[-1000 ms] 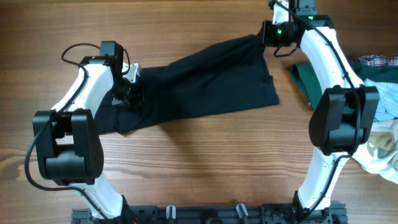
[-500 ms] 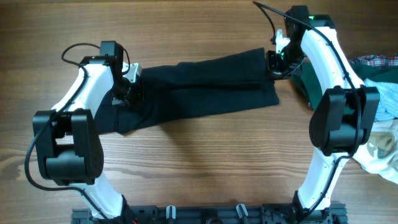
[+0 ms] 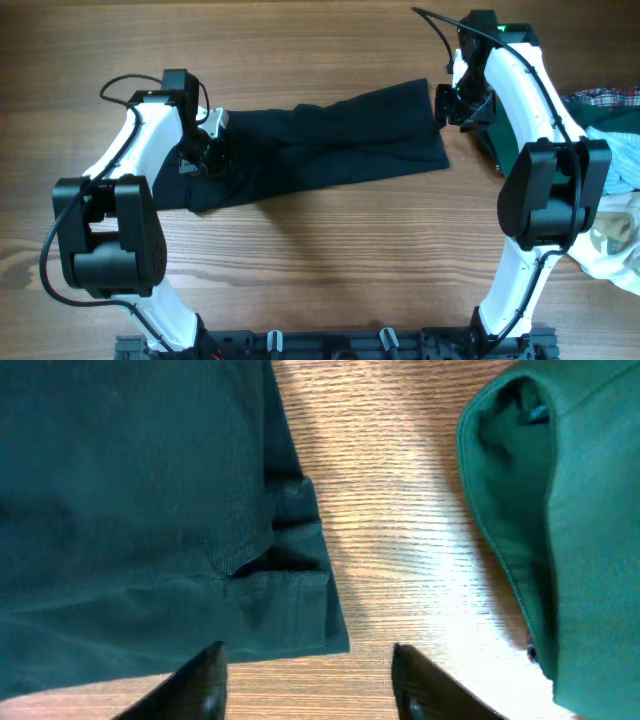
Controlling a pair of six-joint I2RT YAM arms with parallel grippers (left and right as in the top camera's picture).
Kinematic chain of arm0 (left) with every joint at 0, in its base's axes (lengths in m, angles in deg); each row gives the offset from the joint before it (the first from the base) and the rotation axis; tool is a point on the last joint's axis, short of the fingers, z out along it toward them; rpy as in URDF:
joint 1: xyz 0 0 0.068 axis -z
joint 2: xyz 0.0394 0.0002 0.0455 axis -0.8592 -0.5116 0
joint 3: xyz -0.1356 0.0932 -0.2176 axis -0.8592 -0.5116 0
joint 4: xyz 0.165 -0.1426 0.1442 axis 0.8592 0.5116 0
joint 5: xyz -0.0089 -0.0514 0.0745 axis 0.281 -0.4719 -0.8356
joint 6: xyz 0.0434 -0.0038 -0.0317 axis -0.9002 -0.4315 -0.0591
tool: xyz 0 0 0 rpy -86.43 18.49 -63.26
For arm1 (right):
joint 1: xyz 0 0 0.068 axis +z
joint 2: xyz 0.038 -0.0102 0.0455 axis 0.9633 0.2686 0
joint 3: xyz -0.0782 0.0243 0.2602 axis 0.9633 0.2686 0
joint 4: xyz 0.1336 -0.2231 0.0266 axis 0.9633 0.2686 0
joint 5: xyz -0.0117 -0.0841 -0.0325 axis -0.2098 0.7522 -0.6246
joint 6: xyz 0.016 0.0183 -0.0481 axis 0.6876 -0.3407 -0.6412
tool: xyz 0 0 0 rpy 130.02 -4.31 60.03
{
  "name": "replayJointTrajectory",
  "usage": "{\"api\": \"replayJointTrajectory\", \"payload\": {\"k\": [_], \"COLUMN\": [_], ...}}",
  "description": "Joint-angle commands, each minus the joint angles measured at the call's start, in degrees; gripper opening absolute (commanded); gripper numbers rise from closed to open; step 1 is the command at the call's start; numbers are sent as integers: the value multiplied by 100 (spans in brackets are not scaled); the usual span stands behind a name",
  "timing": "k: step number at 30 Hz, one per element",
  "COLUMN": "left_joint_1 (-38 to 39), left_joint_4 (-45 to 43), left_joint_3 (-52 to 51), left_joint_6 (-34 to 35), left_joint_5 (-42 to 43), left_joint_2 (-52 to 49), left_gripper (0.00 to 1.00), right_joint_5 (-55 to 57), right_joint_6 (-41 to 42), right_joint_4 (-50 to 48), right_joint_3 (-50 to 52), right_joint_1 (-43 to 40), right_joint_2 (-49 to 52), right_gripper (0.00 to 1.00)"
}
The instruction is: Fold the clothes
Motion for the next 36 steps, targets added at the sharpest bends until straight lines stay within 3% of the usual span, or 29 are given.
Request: {"api": "replayJointTrajectory", "payload": {"k": [1, 5, 6, 8, 12, 15, 20, 22, 24, 28, 32, 36], "left_joint_1": [-79, -179, -192, -190, -162, -138, -142, -142, -142, -142, -142, -114], "left_joint_4": [234, 916, 1086, 981, 234, -138, -636, -765, -791, -765, -1362, -1565], "left_joint_3": [24, 487, 734, 984, 1001, 879, 811, 811, 824, 986, 984, 981], "left_joint_6": [57, 55, 48, 48, 57, 57, 57, 79, 179, 356, 350, 330], "left_joint_5": [74, 74, 74, 74, 74, 68, 44, 31, 125, 625, 11, -39], "left_joint_2": [-7, 101, 201, 435, 557, 190, -409, -575, -542, -153, 4, -431], "left_gripper": [4, 4, 4, 4, 7, 6, 9, 4, 4, 4, 7, 6], "right_joint_5": [-295, -2151, -2337, -2323, -2225, -1976, -2002, -2192, -2669, -2802, -2734, -2682], "right_joint_6": [-155, -986, -981, -855, -713, -271, -280, -334, -721, -723, -723, -721], "right_joint_4": [-81, -455, -597, -859, -1023, -1460, -2105, -2315, -2352, -2413, -2297, -2315], "right_joint_3": [-55, -55, -55, -55, -17, 424, 1331, 1587, 1633, 1600, 1602, 1602], "right_joint_1": [9, 66, 96, 203, 385, 442, 446, 448, 450, 450, 450, 450], "right_joint_2": [-197, -197, -195, -162, 28, 122, 122, 122, 120, 55, 55, 55], "right_gripper": [52, 36, 25, 13, 5, 4, 4, 4, 4, 4, 4, 4]}}
